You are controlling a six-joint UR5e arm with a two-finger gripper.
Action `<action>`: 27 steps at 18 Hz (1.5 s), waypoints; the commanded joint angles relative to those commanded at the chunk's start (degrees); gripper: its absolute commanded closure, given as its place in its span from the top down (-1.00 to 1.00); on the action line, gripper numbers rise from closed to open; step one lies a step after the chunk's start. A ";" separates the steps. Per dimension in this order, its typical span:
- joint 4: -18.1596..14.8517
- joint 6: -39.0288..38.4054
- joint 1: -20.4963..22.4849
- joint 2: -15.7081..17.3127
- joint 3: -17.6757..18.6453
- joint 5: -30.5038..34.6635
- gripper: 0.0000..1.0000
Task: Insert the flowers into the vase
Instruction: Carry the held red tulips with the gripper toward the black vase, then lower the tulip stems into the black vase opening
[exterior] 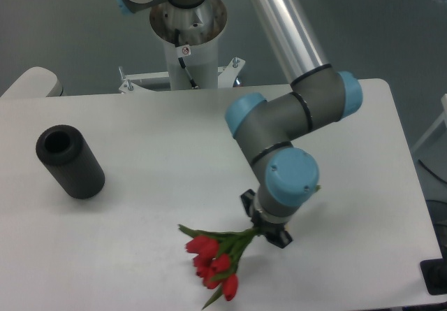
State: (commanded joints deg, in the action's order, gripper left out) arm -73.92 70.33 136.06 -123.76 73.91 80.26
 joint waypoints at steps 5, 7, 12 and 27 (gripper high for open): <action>4.12 -3.18 -1.50 5.79 6.32 -8.78 -0.92; 5.27 -3.70 -2.46 8.43 9.22 -13.09 -0.92; 5.98 -8.80 -2.82 11.87 11.34 -29.07 -0.93; 7.38 -12.41 -3.87 21.70 18.54 -59.07 -0.94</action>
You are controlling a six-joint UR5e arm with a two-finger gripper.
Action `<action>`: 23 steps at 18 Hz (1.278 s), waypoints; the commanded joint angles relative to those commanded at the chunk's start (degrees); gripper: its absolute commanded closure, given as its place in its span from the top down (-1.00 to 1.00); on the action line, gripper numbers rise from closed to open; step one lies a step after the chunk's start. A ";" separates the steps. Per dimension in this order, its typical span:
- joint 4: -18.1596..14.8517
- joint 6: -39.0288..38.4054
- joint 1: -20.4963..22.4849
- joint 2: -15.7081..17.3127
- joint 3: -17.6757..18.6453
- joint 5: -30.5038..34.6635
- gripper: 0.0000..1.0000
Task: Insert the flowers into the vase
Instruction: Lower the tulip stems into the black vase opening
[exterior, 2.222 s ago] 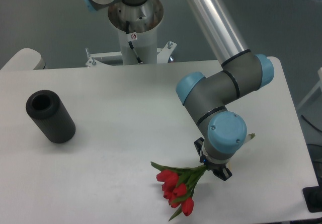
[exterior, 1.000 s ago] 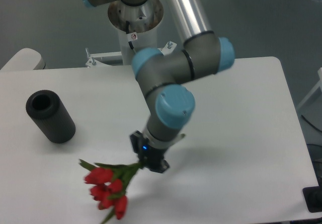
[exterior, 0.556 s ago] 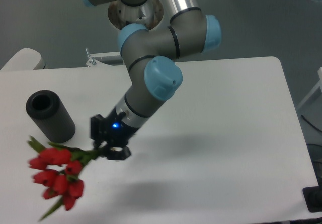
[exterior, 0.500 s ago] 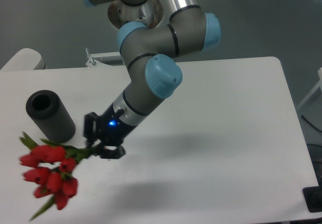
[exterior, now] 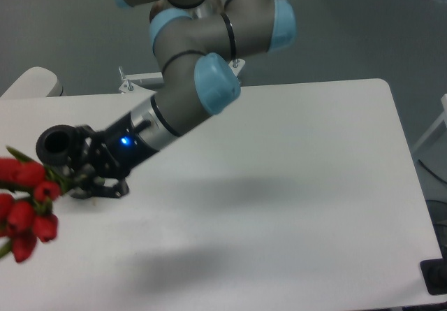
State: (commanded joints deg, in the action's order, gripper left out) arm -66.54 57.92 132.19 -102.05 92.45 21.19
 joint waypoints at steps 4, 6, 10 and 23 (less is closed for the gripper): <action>4.13 -0.17 -0.61 1.41 1.50 -4.82 -0.92; 4.40 0.44 -1.23 3.78 4.03 -5.72 -0.92; 8.43 4.12 -1.41 6.68 10.71 -5.89 -0.91; 11.43 14.75 -3.43 6.95 18.02 -5.80 -0.78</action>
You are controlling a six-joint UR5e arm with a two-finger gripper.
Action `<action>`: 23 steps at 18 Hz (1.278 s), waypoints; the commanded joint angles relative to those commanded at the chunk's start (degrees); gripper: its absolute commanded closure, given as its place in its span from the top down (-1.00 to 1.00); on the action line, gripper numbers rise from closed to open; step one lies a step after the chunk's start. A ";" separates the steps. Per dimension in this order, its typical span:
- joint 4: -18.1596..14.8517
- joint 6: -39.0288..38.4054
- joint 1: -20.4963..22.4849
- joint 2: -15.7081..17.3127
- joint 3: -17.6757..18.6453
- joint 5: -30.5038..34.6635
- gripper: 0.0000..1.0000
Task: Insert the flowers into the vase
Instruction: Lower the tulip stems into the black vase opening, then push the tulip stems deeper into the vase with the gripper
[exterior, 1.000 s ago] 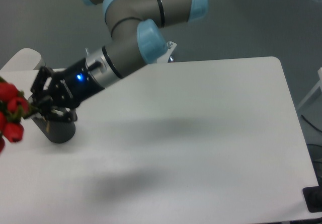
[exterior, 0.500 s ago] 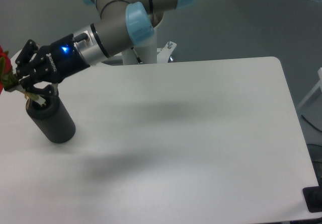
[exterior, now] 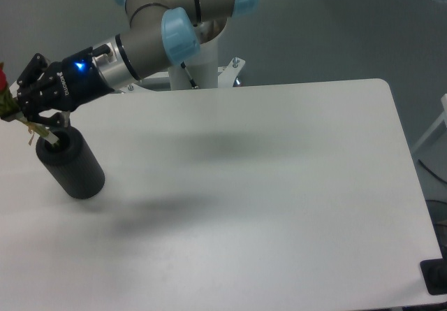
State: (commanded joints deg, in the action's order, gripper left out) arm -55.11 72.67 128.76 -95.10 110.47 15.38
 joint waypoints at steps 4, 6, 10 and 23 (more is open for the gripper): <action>0.09 2.39 -0.09 -0.26 1.68 0.09 -0.73; 0.09 3.44 -0.09 -0.79 2.20 0.17 -0.69; 0.09 7.65 -0.44 -2.37 4.05 0.17 -0.62; 0.09 15.04 -0.70 -5.27 7.92 0.61 -0.37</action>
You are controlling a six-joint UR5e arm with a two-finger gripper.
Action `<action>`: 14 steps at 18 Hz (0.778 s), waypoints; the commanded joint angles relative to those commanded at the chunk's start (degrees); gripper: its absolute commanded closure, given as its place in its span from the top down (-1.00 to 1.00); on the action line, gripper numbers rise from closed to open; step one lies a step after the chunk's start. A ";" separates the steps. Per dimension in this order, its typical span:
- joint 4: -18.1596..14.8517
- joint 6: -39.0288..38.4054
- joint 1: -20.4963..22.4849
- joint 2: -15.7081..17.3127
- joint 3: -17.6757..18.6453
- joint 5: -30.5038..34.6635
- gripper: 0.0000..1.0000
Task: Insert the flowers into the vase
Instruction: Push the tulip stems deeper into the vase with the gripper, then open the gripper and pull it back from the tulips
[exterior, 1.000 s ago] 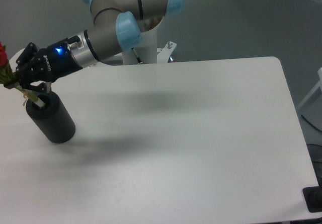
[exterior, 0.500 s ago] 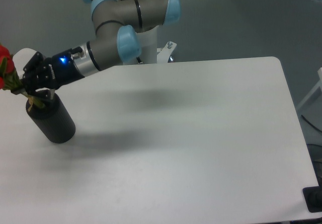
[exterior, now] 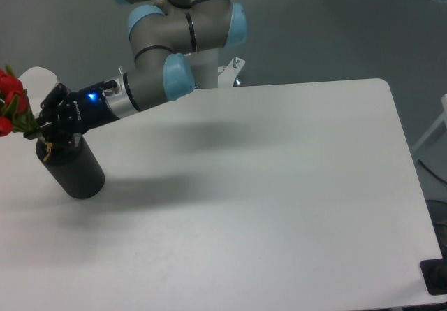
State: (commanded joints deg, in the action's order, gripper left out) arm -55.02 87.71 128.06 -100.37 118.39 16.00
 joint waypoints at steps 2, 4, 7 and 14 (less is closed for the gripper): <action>0.00 0.79 0.26 -0.18 0.18 0.00 -0.29; 0.00 1.14 0.79 -0.18 0.44 0.09 -0.20; 0.00 1.15 2.46 -0.09 0.79 0.18 -0.08; -0.09 0.88 6.50 0.26 2.37 0.18 1.00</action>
State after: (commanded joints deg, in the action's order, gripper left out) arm -55.11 88.60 134.55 -100.11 120.76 16.17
